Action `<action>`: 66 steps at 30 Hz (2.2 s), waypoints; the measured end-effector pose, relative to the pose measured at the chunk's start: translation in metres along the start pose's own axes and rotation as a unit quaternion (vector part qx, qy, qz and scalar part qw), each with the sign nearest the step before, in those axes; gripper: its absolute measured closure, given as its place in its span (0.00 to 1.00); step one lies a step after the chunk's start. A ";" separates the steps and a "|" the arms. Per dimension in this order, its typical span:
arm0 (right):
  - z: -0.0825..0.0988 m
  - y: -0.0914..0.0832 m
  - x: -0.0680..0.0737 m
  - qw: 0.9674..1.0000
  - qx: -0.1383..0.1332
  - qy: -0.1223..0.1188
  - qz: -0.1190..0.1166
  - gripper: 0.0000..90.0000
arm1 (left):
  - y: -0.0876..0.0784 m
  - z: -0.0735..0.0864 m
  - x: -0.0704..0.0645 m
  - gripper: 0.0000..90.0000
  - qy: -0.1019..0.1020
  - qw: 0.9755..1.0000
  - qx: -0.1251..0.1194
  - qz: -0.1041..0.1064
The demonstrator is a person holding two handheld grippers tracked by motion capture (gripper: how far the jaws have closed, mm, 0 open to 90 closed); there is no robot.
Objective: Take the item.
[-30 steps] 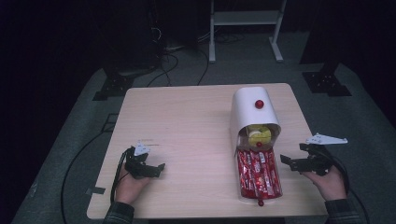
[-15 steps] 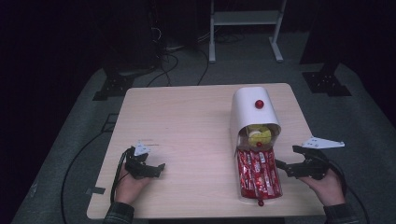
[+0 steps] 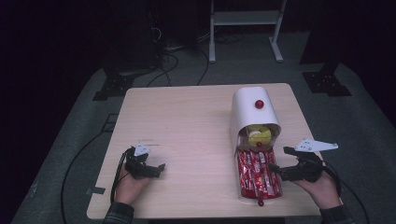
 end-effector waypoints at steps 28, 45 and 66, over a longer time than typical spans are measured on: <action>-0.003 0.011 0.040 0.997 -0.010 -0.044 -0.055 0.15 | 0.000 0.000 -0.001 0.00 0.000 1.000 0.000 0.001; 0.000 0.020 0.051 0.996 -0.003 -0.061 -0.067 0.19 | 0.000 0.000 -0.001 0.00 -0.001 1.000 -0.002 0.001; 0.008 0.025 0.054 0.993 0.018 -0.098 -0.058 0.35 | 0.000 0.000 -0.001 0.00 -0.001 1.000 -0.002 0.001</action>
Point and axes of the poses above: each handheld gripper's, and its own axes: y roughly forward along the jaws, z roughly out of its underside, x roughly to its left, the point moved 6 cm from there along y, roughly forward along the jaws, and after that the axes turned 11 degrees about z, right-handed, at the moved point
